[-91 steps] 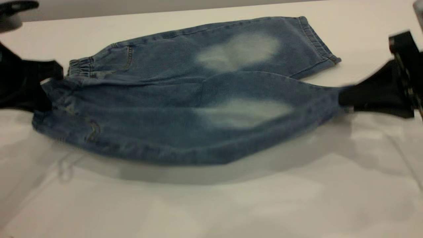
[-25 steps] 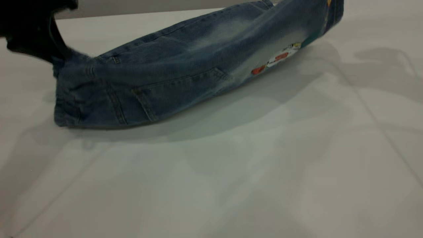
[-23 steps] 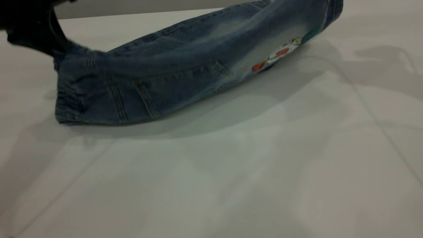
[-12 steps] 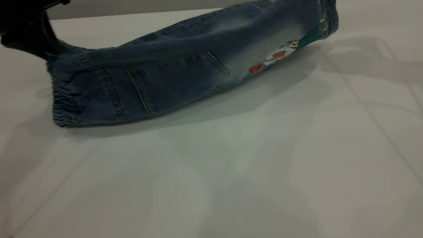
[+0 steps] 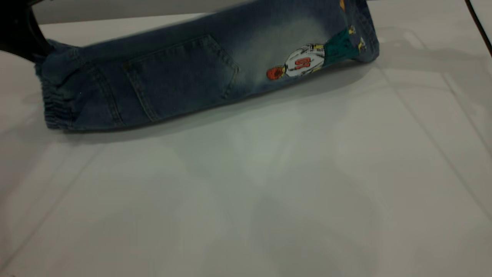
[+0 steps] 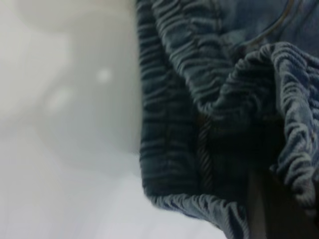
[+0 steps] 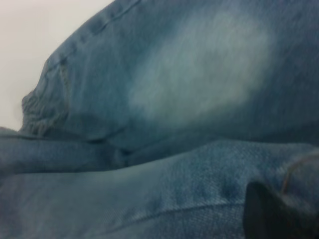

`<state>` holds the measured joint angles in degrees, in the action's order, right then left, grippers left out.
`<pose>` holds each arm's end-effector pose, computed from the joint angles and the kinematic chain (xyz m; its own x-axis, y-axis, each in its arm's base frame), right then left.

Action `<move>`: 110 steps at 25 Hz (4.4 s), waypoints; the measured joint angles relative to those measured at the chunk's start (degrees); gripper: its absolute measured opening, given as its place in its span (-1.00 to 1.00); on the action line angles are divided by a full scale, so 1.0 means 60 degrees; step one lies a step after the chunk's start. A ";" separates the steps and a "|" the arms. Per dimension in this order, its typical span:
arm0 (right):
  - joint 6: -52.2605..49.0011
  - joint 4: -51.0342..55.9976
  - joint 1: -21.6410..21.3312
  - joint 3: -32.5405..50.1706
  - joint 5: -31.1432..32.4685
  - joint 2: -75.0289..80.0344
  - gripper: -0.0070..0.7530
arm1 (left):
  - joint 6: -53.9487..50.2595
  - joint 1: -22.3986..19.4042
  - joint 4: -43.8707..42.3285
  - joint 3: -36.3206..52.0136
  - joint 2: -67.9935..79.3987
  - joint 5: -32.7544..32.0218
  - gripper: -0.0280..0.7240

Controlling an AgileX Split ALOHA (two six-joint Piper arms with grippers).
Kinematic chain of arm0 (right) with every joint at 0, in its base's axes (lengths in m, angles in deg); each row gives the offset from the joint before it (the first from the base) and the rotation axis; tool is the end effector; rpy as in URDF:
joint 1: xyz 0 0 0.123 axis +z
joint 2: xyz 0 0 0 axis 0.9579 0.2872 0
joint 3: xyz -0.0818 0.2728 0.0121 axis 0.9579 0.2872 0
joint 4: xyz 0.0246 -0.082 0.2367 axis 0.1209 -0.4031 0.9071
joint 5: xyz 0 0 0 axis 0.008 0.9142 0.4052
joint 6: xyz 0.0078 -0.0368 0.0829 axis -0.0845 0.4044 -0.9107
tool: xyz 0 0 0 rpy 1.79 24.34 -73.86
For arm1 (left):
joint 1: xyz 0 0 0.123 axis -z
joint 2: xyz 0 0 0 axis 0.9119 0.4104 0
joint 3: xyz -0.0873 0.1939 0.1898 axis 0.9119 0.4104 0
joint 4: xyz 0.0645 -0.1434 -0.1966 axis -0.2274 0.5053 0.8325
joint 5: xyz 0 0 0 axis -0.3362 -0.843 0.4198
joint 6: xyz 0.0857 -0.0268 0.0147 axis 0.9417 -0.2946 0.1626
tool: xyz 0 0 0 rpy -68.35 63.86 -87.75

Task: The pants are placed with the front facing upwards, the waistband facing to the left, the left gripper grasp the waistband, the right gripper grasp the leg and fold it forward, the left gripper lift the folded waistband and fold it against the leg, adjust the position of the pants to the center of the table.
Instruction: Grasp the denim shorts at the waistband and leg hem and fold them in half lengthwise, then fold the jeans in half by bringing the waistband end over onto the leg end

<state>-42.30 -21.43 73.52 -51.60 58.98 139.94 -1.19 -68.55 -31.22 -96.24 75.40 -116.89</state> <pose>0.4921 0.0627 0.1564 -0.9279 0.0397 -0.3708 -0.2211 0.7421 0.6327 0.3717 -0.0001 0.1630 -0.9318 -0.2914 -0.2164 -0.2345 0.9384 -0.2540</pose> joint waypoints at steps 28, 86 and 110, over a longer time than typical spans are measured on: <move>0.0403 -0.0352 0.0444 -0.3573 -0.0742 0.2376 -0.91 | 0.0494 0.0017 -0.0308 -0.5035 0.3496 -0.0369 -0.75; -0.1272 -0.2673 0.0714 -0.6377 0.2225 0.2896 0.52 | 0.0473 -0.0042 -0.2458 -0.5093 0.2690 -0.3977 0.42; -0.2347 -0.3296 0.0725 -0.6829 0.2187 0.2476 0.52 | -0.0573 -0.0368 -0.3451 -0.4819 -0.0371 -0.3833 0.42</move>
<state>-56.38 -41.21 77.87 -92.57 72.11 154.79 -4.63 -70.76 -51.93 -125.15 73.18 -139.88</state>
